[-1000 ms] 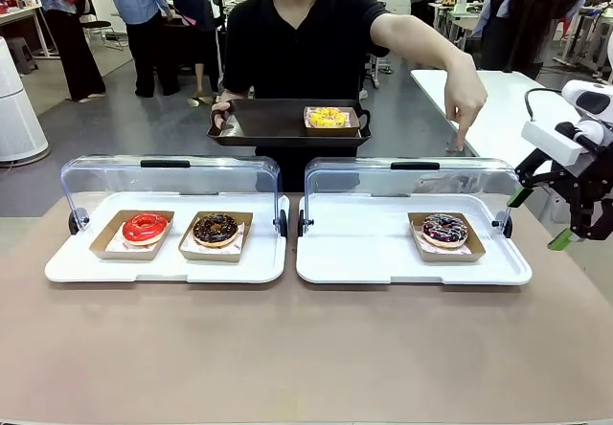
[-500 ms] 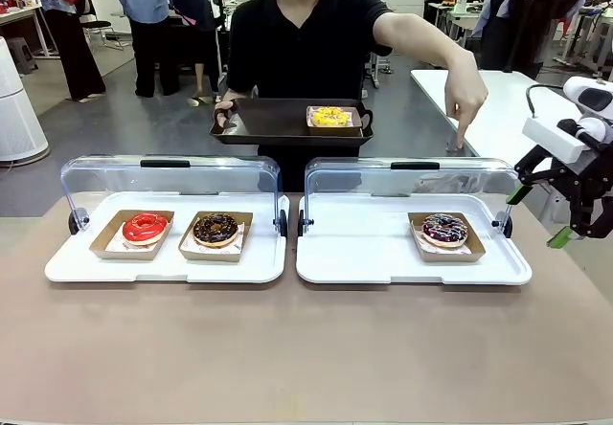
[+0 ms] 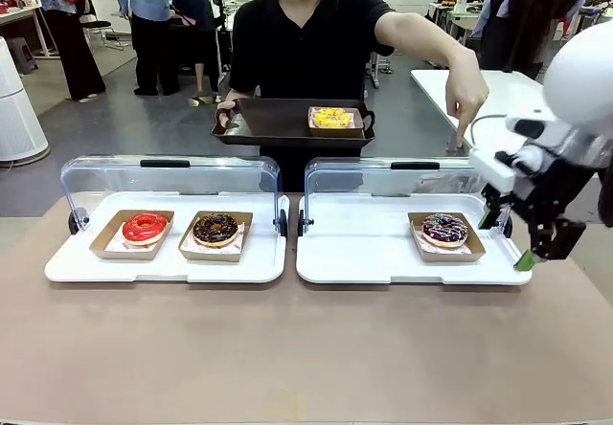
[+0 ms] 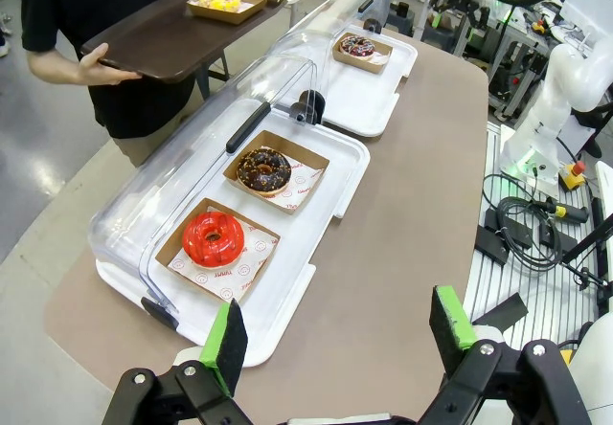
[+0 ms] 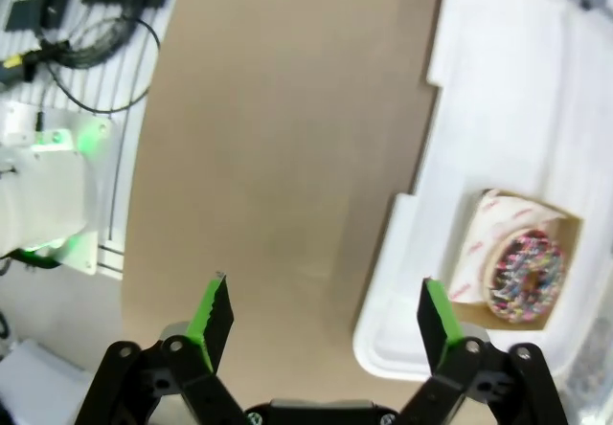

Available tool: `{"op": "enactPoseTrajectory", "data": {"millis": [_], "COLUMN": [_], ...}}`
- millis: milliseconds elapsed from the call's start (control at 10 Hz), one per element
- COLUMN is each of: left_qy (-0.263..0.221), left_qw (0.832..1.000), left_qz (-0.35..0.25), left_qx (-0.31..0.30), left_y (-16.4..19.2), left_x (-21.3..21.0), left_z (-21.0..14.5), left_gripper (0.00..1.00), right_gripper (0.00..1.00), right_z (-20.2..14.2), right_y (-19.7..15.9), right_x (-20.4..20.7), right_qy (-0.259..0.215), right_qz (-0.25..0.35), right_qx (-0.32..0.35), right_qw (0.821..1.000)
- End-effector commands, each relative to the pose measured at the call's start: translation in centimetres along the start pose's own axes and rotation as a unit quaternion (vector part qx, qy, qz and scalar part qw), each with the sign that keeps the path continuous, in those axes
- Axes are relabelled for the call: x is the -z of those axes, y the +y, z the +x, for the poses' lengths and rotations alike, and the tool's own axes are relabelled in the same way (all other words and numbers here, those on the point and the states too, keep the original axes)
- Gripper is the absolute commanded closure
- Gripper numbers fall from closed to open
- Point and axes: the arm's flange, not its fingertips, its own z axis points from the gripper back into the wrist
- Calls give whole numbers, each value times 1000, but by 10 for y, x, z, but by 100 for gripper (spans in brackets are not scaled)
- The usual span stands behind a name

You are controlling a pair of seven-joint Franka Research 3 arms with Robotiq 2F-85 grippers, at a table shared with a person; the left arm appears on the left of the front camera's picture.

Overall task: Provide the desired donut to the person.
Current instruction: Pick up and lift the Paper togo box containing the Donut pointed at by the person.

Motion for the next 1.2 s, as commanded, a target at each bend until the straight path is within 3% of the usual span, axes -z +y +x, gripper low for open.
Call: {"op": "enactPoseTrajectory", "data": {"millis": [0, 300, 500, 600, 1100], "left_qy": [-8, -8, -8, -8, -8], "left_qw": [1000, 1000, 1000, 1000, 1000], "left_qz": [-2, -2, -2, -2, -2], "left_qx": [2, 2, 2, 2, 2], "left_y": [-1, -1, -1, -1, -1], "left_x": [0, 0, 0, 0, 0], "left_z": [0, 0, 0, 0, 0], "left_gripper": [0, 0, 0, 0, 0], "right_gripper": [0, 0, 0, 0, 0], "right_z": [0, -4, -1, -8, -8], "right_y": [-18, -33, -38, -27, -31], "right_x": [30, 59, 55, 64, 63], "right_qy": [49, 54, 24, 46, 42], "right_qz": [22, 40, 26, 43, 41], "right_qx": [50, 78, 97, 77, 81], "right_qw": [997, 995, 995, 995, 995]}}
